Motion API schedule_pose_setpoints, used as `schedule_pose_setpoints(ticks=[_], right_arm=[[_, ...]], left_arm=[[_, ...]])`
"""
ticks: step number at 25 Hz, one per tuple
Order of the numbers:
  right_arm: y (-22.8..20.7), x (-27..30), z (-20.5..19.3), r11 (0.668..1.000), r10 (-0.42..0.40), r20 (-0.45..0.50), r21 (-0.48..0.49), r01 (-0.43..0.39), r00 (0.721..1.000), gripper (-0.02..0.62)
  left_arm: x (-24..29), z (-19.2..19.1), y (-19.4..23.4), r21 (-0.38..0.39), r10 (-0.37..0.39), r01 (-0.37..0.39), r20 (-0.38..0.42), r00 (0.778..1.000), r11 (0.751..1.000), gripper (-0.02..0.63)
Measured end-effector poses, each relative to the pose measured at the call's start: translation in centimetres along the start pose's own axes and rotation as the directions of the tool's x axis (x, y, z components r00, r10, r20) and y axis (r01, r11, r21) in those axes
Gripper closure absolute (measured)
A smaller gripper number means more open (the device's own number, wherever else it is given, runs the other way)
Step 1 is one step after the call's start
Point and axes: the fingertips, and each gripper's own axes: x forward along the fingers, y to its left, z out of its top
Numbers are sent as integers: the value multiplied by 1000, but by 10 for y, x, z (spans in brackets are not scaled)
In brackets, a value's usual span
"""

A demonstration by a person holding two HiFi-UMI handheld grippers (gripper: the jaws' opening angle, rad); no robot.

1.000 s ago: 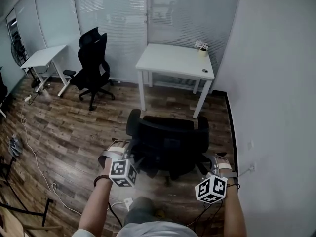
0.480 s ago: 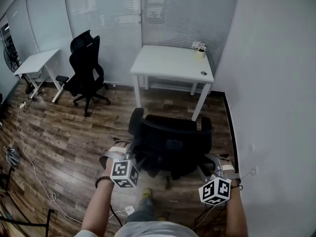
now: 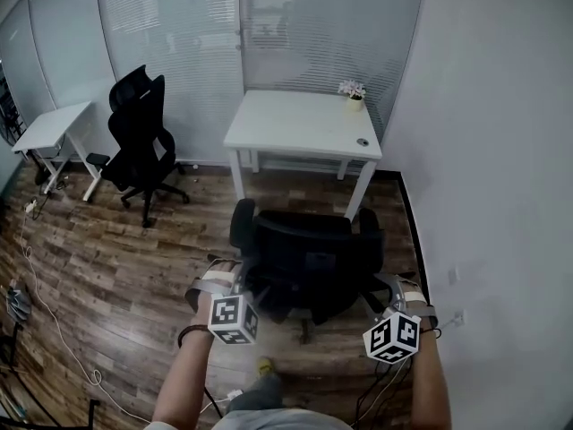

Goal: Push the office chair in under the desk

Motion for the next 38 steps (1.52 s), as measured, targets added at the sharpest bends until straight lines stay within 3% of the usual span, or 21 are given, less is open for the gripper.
schedule_pose_setpoints(ticks=[16, 38], right_arm=[[-87, 101, 18, 998, -11, -42, 68, 14, 999, 411], [-200, 234, 21, 998, -20, 0, 54, 20, 1000, 411]], left_arm=[[78, -34, 99, 33, 2, -4, 36, 999, 999, 390], [199, -71, 221, 6, 2, -3, 7, 1000, 1000, 383]])
